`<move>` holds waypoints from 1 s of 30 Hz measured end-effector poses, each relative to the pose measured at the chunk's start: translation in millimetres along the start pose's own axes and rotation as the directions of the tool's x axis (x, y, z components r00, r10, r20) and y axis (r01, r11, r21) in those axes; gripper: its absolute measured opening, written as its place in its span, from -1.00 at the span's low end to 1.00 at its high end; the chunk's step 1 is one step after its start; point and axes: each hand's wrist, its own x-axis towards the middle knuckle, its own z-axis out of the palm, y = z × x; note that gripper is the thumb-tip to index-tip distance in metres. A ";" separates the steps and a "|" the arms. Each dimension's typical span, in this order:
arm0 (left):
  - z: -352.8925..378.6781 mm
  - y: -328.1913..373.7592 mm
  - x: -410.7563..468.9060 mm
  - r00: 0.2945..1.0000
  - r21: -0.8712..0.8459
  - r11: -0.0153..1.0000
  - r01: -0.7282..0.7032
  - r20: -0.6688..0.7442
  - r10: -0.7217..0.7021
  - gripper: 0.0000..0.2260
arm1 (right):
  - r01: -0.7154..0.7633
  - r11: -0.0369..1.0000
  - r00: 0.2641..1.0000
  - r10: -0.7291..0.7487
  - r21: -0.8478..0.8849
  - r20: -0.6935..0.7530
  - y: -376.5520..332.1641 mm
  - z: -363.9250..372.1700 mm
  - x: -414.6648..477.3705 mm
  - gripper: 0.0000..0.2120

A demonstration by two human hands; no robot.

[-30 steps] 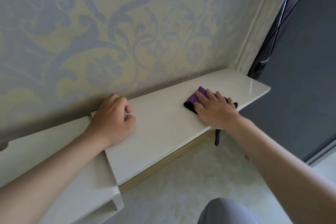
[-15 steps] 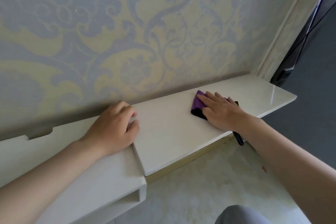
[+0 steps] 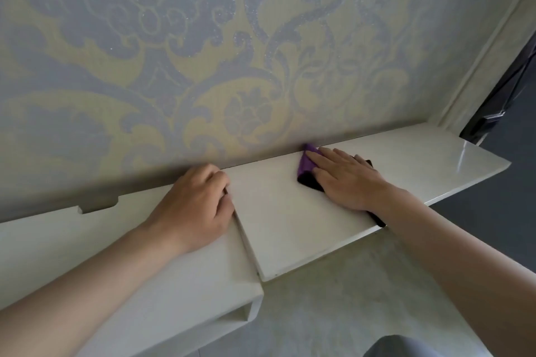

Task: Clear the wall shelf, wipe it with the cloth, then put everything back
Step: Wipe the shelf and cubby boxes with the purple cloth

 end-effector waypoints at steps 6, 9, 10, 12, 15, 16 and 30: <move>2.2 -1.6 1.7 0.993 -0.043 0.997 0.064 -0.098 -0.068 -0.71 | 0.232 0.973 0.973 -0.232 0.013 -0.003 -98.0 14.2 -11.5 -0.45; -6.1 -6.9 0.3 0.984 -0.086 0.987 0.133 -0.105 -0.142 -0.77 | 0.337 0.941 0.941 -0.336 0.030 -0.033 -122.8 13.9 -14.3 -0.46; -10.1 -10.1 -2.4 0.988 -0.075 0.989 0.126 -0.077 -0.131 -0.75 | 0.346 0.938 0.938 -0.346 0.020 -0.035 -118.3 13.1 -13.3 -0.46; -21.4 -19.6 -16.5 0.998 -0.002 0.998 0.064 0.012 -0.064 -0.67 | 0.315 0.949 0.949 -0.315 0.022 -0.018 -95.0 10.7 -10.0 -0.47; -43.3 -42.7 -54.2 0.996 0.135 0.991 -0.002 0.088 -0.010 -0.61 | 0.131 0.991 0.991 -0.131 0.002 0.001 -29.6 2.7 0.5 -0.47; -49.5 -50.9 -65.0 0.995 0.154 0.988 0.002 0.094 -0.017 -0.59 | 0.056 0.998 0.998 -0.056 -0.013 0.006 -9.3 -0.8 2.4 -0.47; -48.8 -60.1 -79.3 0.993 0.089 0.992 0.086 0.068 -0.092 -0.44 | 0.301 0.954 0.954 -0.301 0.015 -0.001 -105.2 13.9 -8.6 -0.47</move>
